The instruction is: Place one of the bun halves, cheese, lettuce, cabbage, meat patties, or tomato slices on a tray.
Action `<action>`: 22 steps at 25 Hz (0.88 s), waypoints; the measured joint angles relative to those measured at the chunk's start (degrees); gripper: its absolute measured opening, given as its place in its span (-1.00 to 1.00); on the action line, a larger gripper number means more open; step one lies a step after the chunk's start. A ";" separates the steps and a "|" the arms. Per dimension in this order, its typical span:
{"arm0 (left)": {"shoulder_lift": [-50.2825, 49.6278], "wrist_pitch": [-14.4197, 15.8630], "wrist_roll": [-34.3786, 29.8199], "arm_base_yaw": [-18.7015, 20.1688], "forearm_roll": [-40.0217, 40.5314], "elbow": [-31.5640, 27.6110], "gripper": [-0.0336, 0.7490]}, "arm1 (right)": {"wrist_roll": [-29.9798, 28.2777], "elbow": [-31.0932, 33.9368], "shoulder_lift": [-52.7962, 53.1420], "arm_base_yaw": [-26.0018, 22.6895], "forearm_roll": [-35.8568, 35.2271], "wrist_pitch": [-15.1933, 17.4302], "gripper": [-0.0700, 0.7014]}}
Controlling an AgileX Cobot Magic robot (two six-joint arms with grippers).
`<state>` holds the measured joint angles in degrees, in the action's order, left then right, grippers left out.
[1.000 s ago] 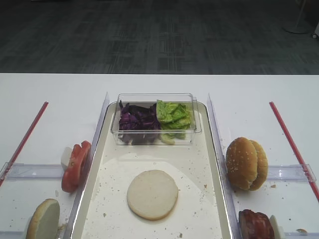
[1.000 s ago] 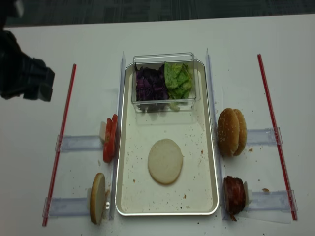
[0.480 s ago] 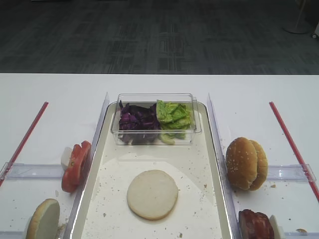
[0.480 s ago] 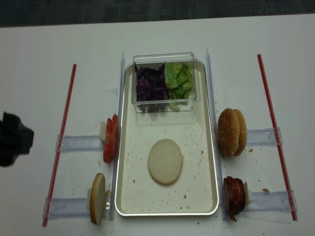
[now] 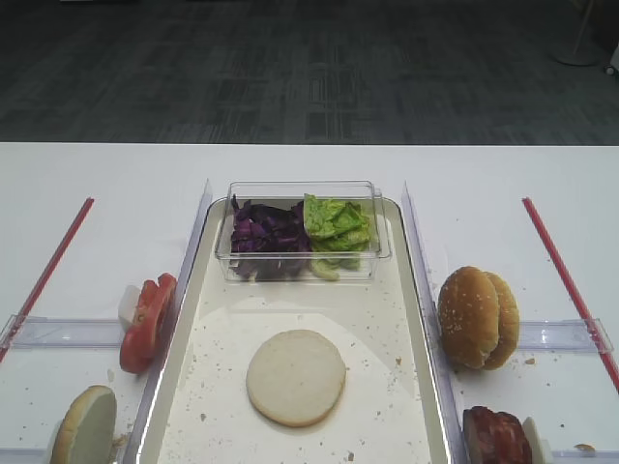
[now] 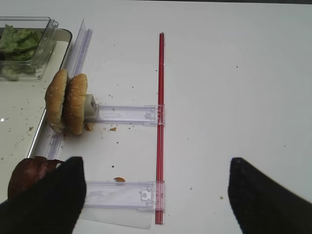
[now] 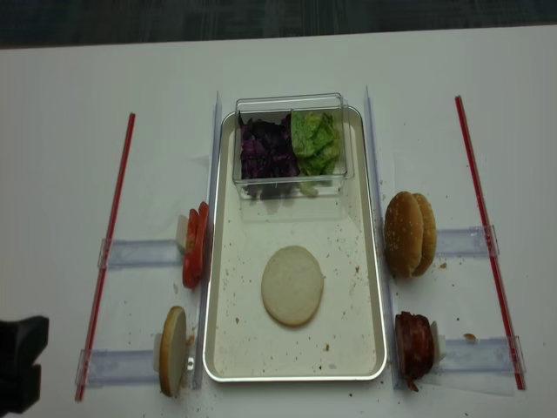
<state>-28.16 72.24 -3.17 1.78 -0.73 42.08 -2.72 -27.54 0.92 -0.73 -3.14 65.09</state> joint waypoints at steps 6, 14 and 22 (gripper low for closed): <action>8.74 -1.36 0.00 0.00 -1.03 -7.41 0.26 | 0.00 0.00 0.00 0.00 0.00 0.00 0.77; 18.89 -2.76 0.00 0.00 -1.11 -12.19 0.26 | 0.10 0.00 0.00 0.00 0.00 0.00 0.77; 25.83 -3.27 0.00 0.00 -1.11 -13.51 0.26 | 0.10 0.00 0.00 0.00 0.00 0.00 0.77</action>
<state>-2.33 68.97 -3.17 1.78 -1.84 28.57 -2.62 -27.54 0.92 -0.73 -3.14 65.09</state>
